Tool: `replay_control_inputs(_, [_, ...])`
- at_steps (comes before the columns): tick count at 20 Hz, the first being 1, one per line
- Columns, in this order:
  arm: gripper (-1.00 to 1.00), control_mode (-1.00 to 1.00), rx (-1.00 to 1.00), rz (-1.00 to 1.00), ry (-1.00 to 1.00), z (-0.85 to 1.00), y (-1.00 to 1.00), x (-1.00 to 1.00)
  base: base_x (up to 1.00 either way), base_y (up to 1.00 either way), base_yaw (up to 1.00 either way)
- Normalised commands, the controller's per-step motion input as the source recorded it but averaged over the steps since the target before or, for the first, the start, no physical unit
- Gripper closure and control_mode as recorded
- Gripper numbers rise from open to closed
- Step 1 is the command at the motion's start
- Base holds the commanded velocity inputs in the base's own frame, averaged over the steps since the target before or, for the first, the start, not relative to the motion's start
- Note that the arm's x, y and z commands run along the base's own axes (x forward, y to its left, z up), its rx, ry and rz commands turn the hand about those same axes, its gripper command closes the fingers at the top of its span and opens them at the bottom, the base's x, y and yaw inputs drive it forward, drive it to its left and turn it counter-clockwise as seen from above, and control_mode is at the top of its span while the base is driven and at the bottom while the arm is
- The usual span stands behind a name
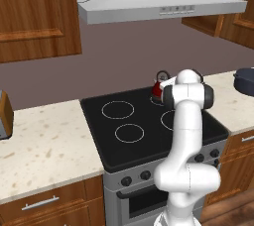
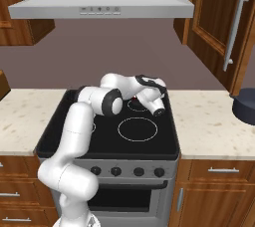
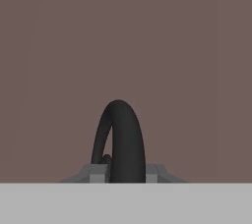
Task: Pick the kettle from the cabinet and place it on a stove burner. Then pick the pot from the counter and place it on another stove burner. Finally, turn both burners on.
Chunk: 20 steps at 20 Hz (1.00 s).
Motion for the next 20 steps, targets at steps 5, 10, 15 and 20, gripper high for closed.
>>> replay_control_inputs(5, [1.0, -1.0, 0.0, 0.0, 0.0, -0.16, 0.0, -0.21, 0.0, 0.0, 0.0])
replay_control_inputs(10, [-1.0, -1.0, 0.0, 0.0, 0.0, -0.13, 0.04, -0.03, 0.0, 0.0, 0.0])
replay_control_inputs(15, [-1.0, -1.0, 0.0, 0.0, 0.0, -0.04, 0.01, 0.02, 0.0, 0.0, 0.0])
replay_control_inputs(20, [-1.0, -1.0, 0.0, 0.0, 0.0, 0.0, 0.0, 0.0, 0.0, 0.0, 0.0])
